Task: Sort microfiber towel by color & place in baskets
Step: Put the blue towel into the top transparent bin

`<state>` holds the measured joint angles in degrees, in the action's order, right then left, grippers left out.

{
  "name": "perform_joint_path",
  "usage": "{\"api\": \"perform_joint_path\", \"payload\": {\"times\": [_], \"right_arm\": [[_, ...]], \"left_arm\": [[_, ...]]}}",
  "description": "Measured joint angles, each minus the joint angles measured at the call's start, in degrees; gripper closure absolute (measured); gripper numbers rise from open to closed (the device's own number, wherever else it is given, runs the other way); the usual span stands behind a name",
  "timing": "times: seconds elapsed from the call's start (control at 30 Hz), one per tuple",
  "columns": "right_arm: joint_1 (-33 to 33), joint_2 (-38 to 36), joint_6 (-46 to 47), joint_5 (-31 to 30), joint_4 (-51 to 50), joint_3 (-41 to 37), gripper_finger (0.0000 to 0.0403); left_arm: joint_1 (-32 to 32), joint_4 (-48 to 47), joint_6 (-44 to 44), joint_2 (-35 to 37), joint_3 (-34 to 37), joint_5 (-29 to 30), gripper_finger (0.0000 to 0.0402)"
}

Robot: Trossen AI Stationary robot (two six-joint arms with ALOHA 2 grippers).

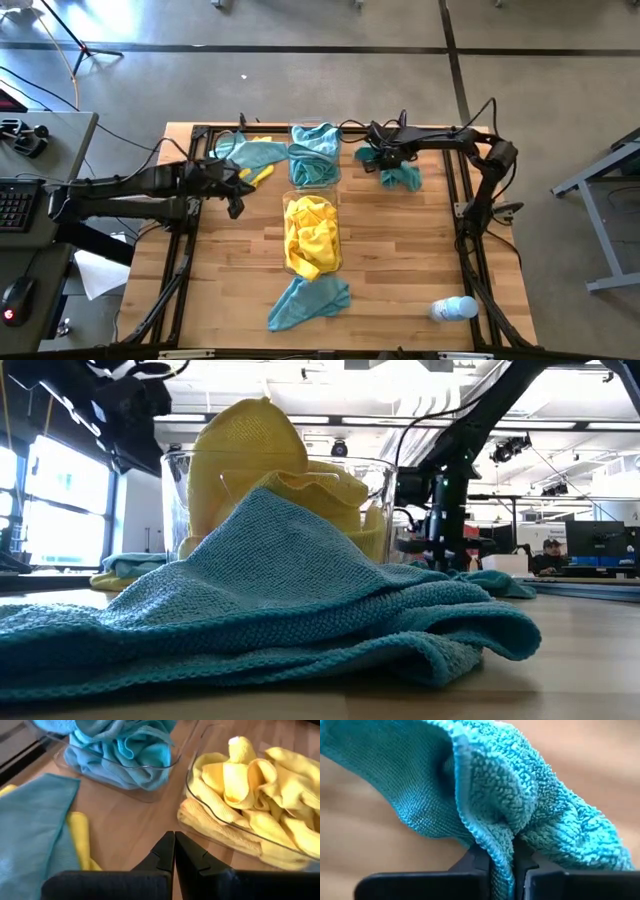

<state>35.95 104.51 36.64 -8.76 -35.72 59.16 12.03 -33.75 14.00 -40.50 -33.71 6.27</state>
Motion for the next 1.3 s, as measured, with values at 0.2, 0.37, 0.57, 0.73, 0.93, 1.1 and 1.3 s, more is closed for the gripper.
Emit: {"api": "perform_joint_path", "payload": {"times": [0.2,0.37,0.57,0.73,0.93,1.1,1.3], "right_arm": [[-0.75,-11.74,6.96,1.23,-7.83,-0.33,0.0397],[-3.93,-24.28,8.53,-0.67,-2.32,-0.31,0.0398],[-12.06,-30.6,6.49,-5.96,19.59,-0.18,0.04],[-18.25,-27.26,4.5,-10.16,39.95,-0.07,0.0401],[-21.61,-21.12,6.16,-9.49,52.39,-0.07,0.0402],[-22.99,-17.38,12.13,-10.17,51.61,0.0,0.0402],[-25.43,-10.58,12.5,-10.7,33.17,12.1,0.0402]], "left_arm": [[4.64,-1.69,-3.66,5.11,0.0,-4.33,0.0401],[6.56,-1.53,-4.15,7.62,0.0,-4.53,0.0402],[8.84,-0.56,-7.14,7.81,0.0,-4.27,0.0401],[11.23,1.03,-10.27,7.02,0.02,-4.22,0.0402],[12.95,0.91,-12.8,6.43,0.02,-5.05,0.0402],[14.1,0.93,-13.21,6.28,0.02,-8.58,0.0401],[14.32,0.97,-13.76,6.28,0.02,-9.45,0.0401]]}}
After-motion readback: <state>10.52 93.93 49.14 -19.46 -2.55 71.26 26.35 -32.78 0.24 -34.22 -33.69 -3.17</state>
